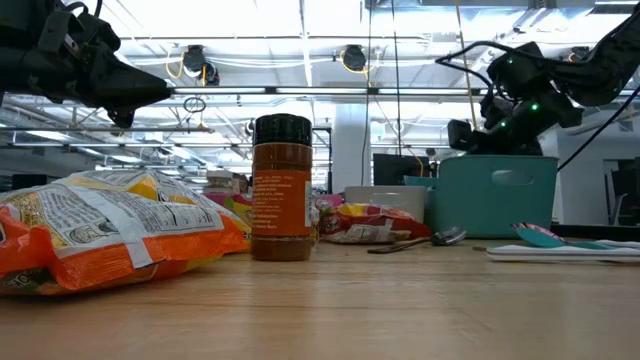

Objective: Pick & Place Food Item
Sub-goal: Put the red noodle pack into the green bin

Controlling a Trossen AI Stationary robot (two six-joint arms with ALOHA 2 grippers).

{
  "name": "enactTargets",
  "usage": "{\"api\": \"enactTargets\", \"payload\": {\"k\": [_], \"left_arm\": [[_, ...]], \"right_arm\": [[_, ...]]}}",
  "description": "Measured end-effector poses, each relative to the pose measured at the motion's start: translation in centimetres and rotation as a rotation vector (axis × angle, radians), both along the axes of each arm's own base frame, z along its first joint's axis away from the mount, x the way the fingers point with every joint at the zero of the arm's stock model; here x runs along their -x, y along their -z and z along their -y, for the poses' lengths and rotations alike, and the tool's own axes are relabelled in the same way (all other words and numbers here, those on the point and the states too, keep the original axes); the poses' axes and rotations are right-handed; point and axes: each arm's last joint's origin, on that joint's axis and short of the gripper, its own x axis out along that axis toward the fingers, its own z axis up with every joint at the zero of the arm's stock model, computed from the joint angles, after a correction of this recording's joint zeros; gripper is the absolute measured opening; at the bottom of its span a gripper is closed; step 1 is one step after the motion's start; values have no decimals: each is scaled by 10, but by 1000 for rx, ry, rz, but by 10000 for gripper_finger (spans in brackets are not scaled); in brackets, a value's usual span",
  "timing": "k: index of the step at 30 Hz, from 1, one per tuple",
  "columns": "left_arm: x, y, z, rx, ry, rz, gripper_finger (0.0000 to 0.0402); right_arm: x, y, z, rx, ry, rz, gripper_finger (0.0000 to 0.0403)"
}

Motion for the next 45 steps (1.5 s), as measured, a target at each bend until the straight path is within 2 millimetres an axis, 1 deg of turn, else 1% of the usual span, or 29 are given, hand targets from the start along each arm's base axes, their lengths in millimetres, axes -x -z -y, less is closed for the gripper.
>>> {"api": "enactTargets", "payload": {"k": [3,9,12,15,18,20,22,25,28,30,33,38,45], "left_arm": [[0,0,0,0,0,0,97],[0,0,0,0,0,0,97],[0,0,0,0,0,0,97],[0,0,0,0,0,1,97],[0,0,0,0,0,1,97],[0,0,0,0,0,1,97],[0,0,0,0,0,1,97],[0,0,0,0,-1,1,97],[0,0,0,-1,-6,1,97],[0,0,0,-1,-6,2,97],[0,0,0,-1,-7,2,97],[0,0,0,6,-7,2,97],[0,0,0,6,-7,1,97]], "right_arm": [[-4,-6,0,29,-114,53,118],[-20,-27,-9,151,-446,243,162],[-29,-41,-22,259,-627,341,178],[-39,-55,-42,376,-815,418,196],[-52,-65,-63,420,-957,451,221],[-64,-72,-76,414,-1027,428,239],[-77,-81,-88,384,-1093,364,256],[-96,-97,-105,296,-1113,178,277],[-113,-108,-117,210,-1076,-33,287],[-122,-107,-123,159,-1063,-136,287],[-138,-97,-129,117,-1098,-203,284],[-159,-61,-131,61,-1127,-339,278],[-176,-17,-131,-36,-1139,-468,278]]}}
